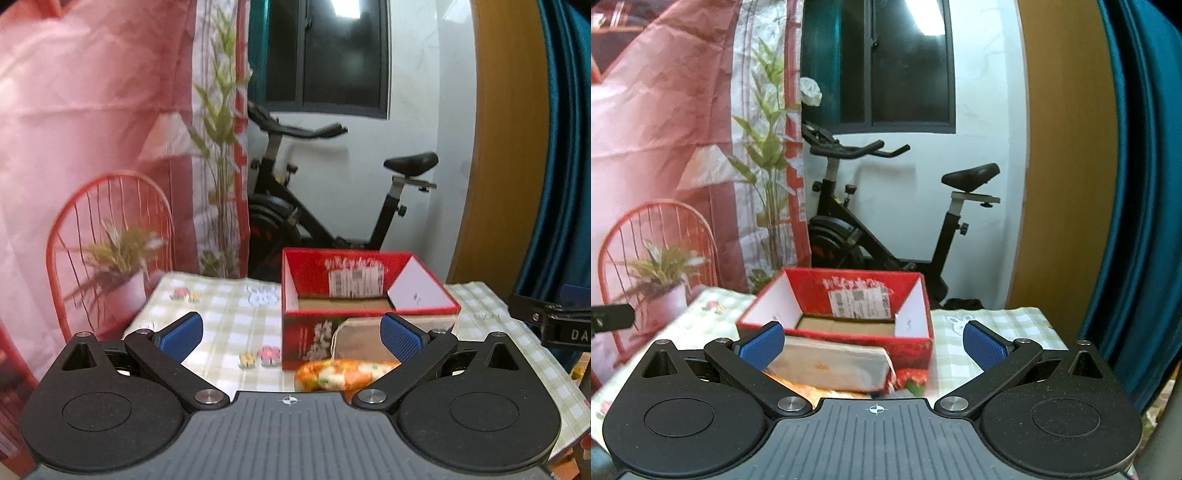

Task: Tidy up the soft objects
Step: 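Lower both grippers onto the black eye mask and close them on it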

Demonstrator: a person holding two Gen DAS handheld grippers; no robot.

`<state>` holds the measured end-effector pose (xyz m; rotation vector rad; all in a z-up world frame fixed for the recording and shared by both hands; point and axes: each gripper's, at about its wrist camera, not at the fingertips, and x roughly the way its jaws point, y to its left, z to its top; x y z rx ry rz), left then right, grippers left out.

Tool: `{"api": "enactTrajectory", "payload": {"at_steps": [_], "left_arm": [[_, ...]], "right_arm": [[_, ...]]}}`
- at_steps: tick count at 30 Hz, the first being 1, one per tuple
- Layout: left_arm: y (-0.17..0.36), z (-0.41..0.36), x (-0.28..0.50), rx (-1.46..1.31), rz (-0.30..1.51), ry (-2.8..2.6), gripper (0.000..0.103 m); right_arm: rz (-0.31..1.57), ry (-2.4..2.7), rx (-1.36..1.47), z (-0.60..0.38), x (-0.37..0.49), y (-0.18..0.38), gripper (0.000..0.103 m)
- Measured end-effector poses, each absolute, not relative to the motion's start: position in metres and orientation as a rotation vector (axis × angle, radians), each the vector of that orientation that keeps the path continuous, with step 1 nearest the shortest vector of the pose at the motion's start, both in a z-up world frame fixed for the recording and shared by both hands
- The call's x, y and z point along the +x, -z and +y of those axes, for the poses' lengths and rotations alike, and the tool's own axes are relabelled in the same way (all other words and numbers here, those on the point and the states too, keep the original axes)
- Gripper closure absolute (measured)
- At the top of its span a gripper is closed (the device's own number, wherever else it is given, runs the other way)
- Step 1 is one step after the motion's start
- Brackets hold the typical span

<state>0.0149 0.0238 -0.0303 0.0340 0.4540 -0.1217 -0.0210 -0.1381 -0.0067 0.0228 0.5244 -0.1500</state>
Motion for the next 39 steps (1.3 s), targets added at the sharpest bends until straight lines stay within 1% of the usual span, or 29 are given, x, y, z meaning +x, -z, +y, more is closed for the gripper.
{"api": "enactTrajectory", "payload": {"at_steps": [6,8,12,14,15,17,22,23,24,29,33,34,39], "left_arm": [[0.066,0.030,0.034,0.077,0.594,0.141,0.003],[0.078,0.035,0.039,0.077,0.635,0.170,0.006],[0.103,0.040,0.046,0.067,0.705,0.226,0.009],[0.117,0.040,0.048,0.050,0.751,0.248,0.014],[0.126,0.041,0.052,0.036,0.781,0.260,0.016],[0.142,0.042,0.057,0.003,0.839,0.281,0.022],[0.180,0.042,0.064,-0.045,0.957,0.302,0.032],[0.187,0.042,0.066,-0.059,0.977,0.307,0.033],[0.194,0.043,0.068,-0.071,0.993,0.313,0.033],[0.213,0.044,0.073,-0.096,1.020,0.343,0.033],[0.220,0.046,0.073,-0.113,1.038,0.356,0.036],[0.220,0.045,0.072,-0.118,1.041,0.356,0.038],[0.223,0.047,0.071,-0.128,1.028,0.367,0.038]], "right_arm": [[0.622,0.153,0.062,-0.142,-0.025,0.050,0.000],[0.656,0.145,0.068,-0.142,-0.026,0.065,0.000],[0.736,0.115,0.065,-0.139,-0.029,0.097,0.000],[0.784,0.099,0.080,-0.138,-0.030,0.112,0.001],[0.807,0.093,0.086,-0.137,-0.030,0.119,0.002],[0.856,0.068,0.087,-0.134,-0.030,0.133,0.006],[0.967,0.039,0.115,-0.130,-0.034,0.159,0.014],[0.984,0.038,0.130,-0.131,-0.034,0.164,0.018],[0.999,0.039,0.144,-0.133,-0.035,0.168,0.021],[1.040,0.047,0.184,-0.139,-0.035,0.180,0.023],[1.076,0.043,0.215,-0.142,-0.033,0.190,0.030],[1.082,0.042,0.222,-0.143,-0.033,0.191,0.030],[1.082,0.041,0.230,-0.144,-0.031,0.197,0.028]]}}
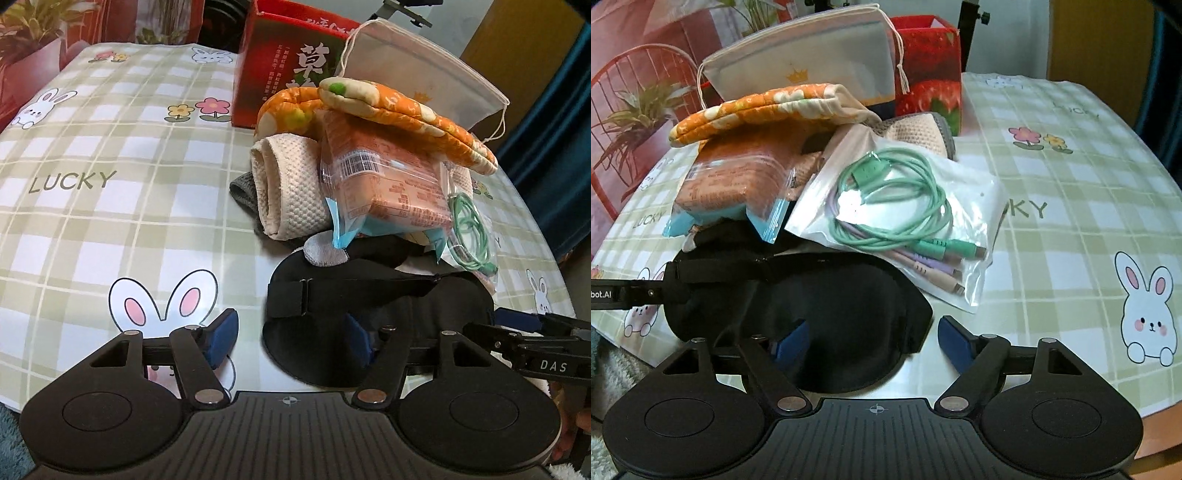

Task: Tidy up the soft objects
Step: 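Lower both grippers onto the black eye mask and close them on it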

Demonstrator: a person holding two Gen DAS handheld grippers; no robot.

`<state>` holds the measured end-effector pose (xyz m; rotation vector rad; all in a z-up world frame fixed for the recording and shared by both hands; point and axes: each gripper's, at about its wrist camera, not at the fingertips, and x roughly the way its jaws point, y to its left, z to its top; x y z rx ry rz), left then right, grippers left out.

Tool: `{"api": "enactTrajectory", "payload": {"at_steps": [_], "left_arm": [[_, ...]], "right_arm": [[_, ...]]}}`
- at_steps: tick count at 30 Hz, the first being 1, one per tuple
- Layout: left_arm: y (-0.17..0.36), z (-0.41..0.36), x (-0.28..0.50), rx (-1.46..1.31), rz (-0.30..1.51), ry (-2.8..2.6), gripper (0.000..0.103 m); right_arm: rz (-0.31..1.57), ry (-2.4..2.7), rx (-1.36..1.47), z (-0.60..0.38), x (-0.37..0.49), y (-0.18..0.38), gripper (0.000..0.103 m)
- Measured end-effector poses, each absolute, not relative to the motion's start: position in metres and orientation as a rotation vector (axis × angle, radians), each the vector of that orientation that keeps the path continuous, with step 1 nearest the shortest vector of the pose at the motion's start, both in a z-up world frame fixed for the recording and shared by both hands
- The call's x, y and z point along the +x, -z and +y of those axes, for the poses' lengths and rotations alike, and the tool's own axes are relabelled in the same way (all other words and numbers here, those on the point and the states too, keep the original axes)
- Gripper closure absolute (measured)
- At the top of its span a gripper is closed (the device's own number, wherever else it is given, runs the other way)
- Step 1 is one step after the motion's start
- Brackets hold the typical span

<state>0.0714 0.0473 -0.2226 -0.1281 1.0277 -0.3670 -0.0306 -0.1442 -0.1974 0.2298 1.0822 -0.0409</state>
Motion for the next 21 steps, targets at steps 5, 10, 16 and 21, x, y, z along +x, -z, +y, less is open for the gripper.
{"api": "enactTrajectory", "payload": {"at_steps": [5,10,16,21], "left_arm": [[0.223,0.041,0.072,-0.123,1.036,0.397,0.038],[0.223,0.038,0.073,-0.130,1.055,0.424,0.048],[0.223,0.033,0.072,-0.085,1.039,0.412,0.052],[0.222,0.033,0.072,-0.071,1.040,0.398,0.059]], "right_arm": [[1.075,0.025,0.236,-0.144,-0.030,0.198,0.030],[1.068,0.002,0.239,-0.141,-0.028,0.198,0.035],[1.044,-0.015,0.276,-0.143,-0.027,0.200,0.036],[1.037,-0.023,0.279,-0.142,-0.026,0.200,0.047]]}}
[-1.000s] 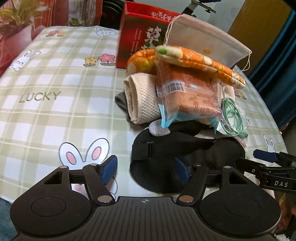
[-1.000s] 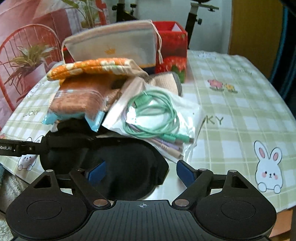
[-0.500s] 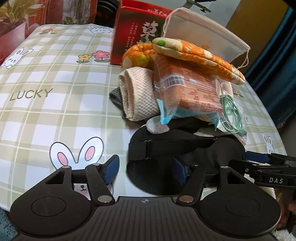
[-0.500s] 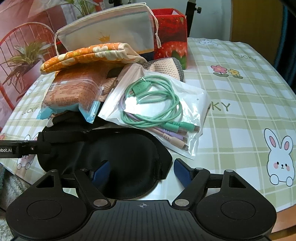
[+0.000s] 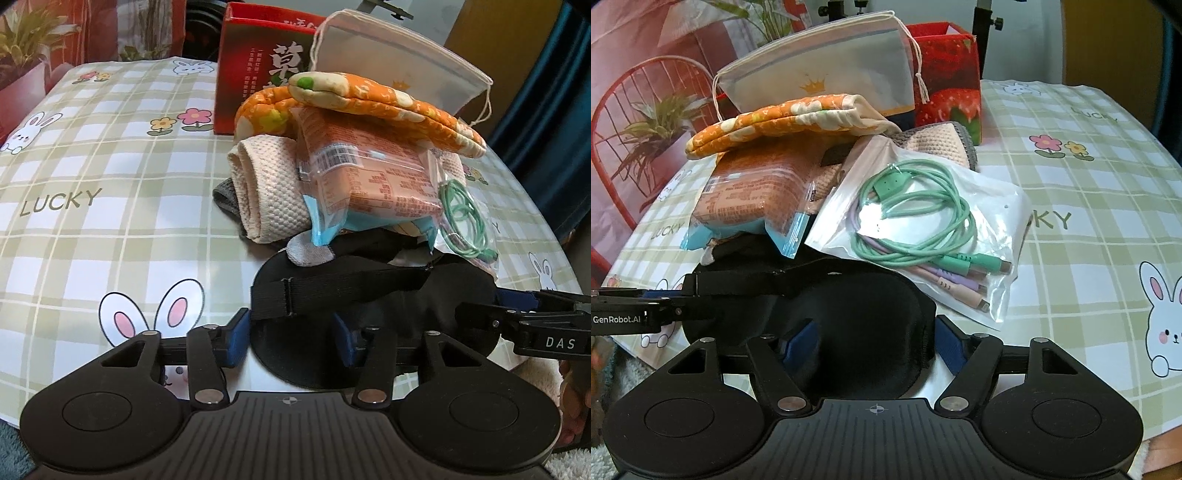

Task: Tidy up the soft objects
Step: 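Lower both grippers onto the black eye mask and close them on it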

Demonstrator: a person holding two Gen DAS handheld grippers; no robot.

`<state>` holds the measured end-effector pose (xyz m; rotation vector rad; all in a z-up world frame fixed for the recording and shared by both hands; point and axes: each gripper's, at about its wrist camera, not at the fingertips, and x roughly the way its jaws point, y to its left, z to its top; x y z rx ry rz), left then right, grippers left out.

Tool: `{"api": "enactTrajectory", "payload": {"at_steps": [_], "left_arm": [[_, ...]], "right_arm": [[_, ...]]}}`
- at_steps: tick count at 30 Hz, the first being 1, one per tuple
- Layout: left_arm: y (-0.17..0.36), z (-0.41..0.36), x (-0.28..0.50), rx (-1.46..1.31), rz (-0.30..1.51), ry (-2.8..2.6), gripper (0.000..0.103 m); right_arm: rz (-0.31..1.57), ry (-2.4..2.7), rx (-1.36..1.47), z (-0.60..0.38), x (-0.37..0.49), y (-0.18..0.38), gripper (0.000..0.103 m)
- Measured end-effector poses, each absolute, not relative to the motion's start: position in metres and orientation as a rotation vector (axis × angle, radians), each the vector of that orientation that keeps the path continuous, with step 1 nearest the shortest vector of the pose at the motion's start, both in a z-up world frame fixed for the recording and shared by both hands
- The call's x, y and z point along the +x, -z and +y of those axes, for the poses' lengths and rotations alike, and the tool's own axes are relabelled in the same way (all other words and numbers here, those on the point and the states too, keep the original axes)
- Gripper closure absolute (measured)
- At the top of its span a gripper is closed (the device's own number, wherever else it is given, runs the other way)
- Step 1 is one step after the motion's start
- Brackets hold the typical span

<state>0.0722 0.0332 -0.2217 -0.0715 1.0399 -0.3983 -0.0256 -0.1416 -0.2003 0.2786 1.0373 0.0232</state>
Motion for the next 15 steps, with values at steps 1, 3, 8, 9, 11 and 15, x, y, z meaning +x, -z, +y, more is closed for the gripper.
{"api": "enactTrajectory", "payload": {"at_steps": [1,3,8,9,11,15], "left_arm": [[0.222,0.034,0.073,-0.066,1.041,0.386,0.067],[0.222,0.038,0.073,-0.075,1.046,0.377,0.082],[0.221,0.044,0.074,-0.097,1.042,0.381,0.089],[0.221,0.044,0.073,-0.093,1.039,0.383,0.090],[0.220,0.045,0.073,-0.094,1.036,0.383,0.090],[0.219,0.047,0.073,-0.105,1.030,0.377,0.091]], "right_arm": [[1.039,-0.029,0.285,-0.142,-0.025,0.200,0.053],[1.042,-0.036,0.298,-0.142,-0.026,0.199,0.064],[1.014,-0.024,0.308,-0.147,-0.029,0.190,0.075],[1.013,-0.018,0.303,-0.148,-0.029,0.189,0.075],[1.008,-0.008,0.303,-0.150,-0.030,0.187,0.074],[1.006,0.001,0.308,-0.153,-0.031,0.188,0.074]]}}
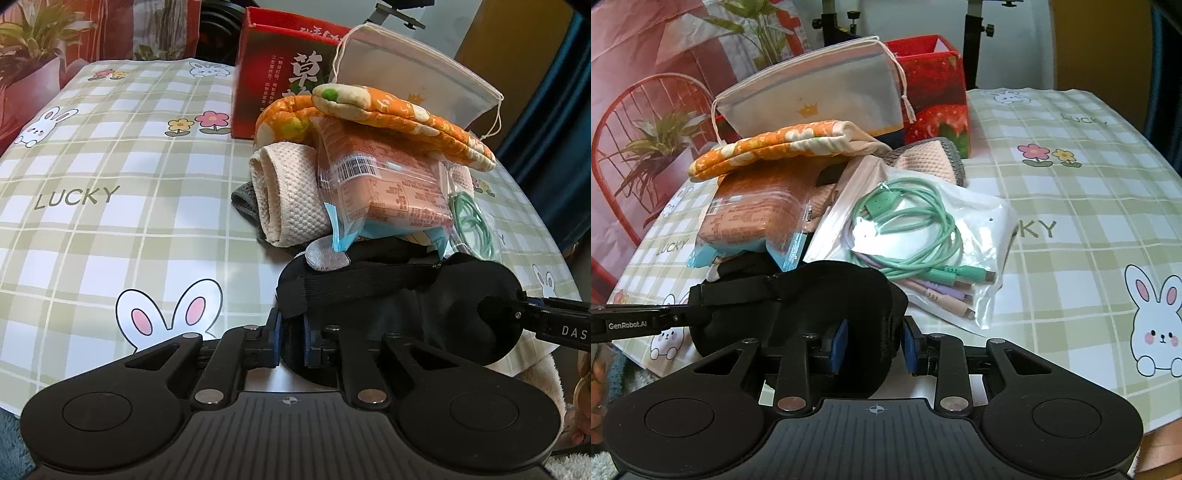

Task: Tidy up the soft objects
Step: 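Lower both grippers onto the black eye mask and close them on it, then lift the black eye mask with both grippers and carry it over the red box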

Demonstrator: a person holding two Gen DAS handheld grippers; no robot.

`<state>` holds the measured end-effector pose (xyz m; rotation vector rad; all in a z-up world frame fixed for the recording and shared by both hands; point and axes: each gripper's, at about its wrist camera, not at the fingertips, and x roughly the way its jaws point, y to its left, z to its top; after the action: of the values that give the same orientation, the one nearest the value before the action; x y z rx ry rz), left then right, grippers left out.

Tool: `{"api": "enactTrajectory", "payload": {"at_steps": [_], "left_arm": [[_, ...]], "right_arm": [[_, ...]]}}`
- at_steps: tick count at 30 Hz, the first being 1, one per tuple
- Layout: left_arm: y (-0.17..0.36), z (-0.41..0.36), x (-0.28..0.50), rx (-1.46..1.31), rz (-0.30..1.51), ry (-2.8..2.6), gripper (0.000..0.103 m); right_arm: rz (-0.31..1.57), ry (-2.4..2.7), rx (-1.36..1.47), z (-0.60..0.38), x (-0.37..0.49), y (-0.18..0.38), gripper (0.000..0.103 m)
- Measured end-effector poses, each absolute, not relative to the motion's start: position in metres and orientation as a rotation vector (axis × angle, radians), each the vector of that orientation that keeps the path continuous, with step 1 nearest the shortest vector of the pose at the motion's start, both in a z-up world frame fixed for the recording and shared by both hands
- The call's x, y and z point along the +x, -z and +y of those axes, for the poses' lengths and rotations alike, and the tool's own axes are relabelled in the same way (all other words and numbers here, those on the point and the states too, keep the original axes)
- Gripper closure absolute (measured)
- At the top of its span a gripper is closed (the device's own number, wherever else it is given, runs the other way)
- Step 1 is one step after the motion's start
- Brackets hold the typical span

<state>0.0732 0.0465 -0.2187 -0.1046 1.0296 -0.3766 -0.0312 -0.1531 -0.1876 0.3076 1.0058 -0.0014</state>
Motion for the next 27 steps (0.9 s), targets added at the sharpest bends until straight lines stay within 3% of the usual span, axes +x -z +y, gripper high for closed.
{"api": "enactTrajectory", "payload": {"at_steps": [5,12,27], "left_arm": [[0.216,0.047,0.071,-0.105,1.018,0.372,0.092],[0.198,0.051,0.058,-0.074,0.959,0.389,0.094],[0.109,0.054,0.015,0.029,0.638,0.371,0.096]], "right_arm": [[0.995,0.002,0.310,-0.154,-0.033,0.187,0.076],[0.970,-0.053,0.293,-0.148,-0.036,0.178,0.092],[0.767,-0.133,0.188,-0.136,-0.043,0.100,0.093]]}}
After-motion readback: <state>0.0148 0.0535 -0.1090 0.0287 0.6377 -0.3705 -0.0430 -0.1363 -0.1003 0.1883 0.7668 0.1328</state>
